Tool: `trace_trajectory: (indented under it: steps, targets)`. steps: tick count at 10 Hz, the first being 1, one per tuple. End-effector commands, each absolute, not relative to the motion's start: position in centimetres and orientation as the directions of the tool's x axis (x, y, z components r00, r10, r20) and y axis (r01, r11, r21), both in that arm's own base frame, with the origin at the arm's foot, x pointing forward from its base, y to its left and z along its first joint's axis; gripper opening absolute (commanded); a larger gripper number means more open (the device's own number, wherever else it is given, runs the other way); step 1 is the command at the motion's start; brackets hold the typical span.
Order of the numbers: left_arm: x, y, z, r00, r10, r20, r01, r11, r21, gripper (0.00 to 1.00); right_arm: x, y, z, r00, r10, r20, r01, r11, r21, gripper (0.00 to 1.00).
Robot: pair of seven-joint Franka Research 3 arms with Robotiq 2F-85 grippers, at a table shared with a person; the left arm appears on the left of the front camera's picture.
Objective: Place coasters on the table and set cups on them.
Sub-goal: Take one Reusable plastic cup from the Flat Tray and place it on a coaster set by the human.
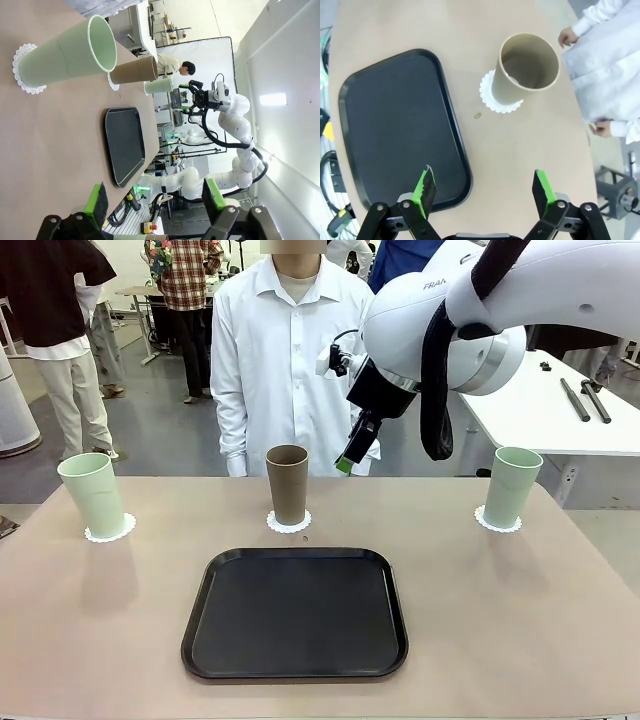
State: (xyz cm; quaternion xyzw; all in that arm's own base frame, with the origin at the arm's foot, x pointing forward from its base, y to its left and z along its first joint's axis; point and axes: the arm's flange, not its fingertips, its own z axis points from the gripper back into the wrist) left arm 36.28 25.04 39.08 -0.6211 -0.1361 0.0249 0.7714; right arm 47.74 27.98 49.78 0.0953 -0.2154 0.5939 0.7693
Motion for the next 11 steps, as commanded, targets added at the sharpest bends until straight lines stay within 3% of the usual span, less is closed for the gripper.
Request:
trace_trajectory:
  steps: [1,8,9,11]
  targets:
    - [36.1,25.0,39.3,0.959,0.213,0.186,0.136,0.228,-0.964,1.0,47.8,27.7,49.4,0.177,0.861,0.477,-0.959,0.259,-0.112,1.0]
    - [36.1,25.0,39.3,0.959,0.213,0.186,0.136,0.228,-0.964,1.0,47.7,28.0,49.8,0.197,0.869,0.454,-0.956,0.273,-0.108,1.0]
    - [36.1,25.0,39.3,0.959,0.213,0.186,0.136,0.228,-0.964,1.0,45.2,24.6,49.8,0.411,0.815,0.408,-0.873,0.48,-0.08,1.0]
    - [36.1,25.0,39.3,0.959,0.213,0.186,0.136,0.228,-0.964,1.0,42.4,16.4,48.9,0.681,0.662,0.312,-0.706,0.707,0.043,1.0]
